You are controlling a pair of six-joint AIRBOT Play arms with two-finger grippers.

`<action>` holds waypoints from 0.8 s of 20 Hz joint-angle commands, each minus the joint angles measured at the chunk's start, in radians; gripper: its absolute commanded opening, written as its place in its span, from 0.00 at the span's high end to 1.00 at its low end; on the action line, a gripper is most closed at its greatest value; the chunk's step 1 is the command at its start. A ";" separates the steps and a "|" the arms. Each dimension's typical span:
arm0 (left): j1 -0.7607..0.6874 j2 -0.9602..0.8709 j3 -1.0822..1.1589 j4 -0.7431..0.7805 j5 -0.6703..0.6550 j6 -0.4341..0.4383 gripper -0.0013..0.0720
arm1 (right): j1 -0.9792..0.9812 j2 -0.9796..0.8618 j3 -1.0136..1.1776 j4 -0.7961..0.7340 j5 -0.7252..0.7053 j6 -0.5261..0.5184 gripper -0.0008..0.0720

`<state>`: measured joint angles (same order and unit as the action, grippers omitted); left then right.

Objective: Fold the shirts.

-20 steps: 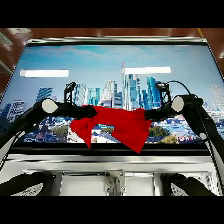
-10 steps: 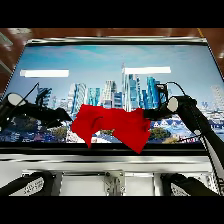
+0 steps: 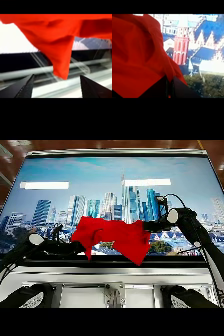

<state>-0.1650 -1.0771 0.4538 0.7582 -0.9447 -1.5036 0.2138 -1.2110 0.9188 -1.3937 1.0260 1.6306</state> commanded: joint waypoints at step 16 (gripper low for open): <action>0.205 0.249 0.296 0.664 -0.331 -0.159 0.93 | -0.001 0.245 0.220 -0.385 0.137 0.014 0.91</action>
<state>-0.0917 -1.0012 0.6037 0.9821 -1.0019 -1.5341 0.2138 -1.0763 1.0348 -1.5684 1.1286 1.6432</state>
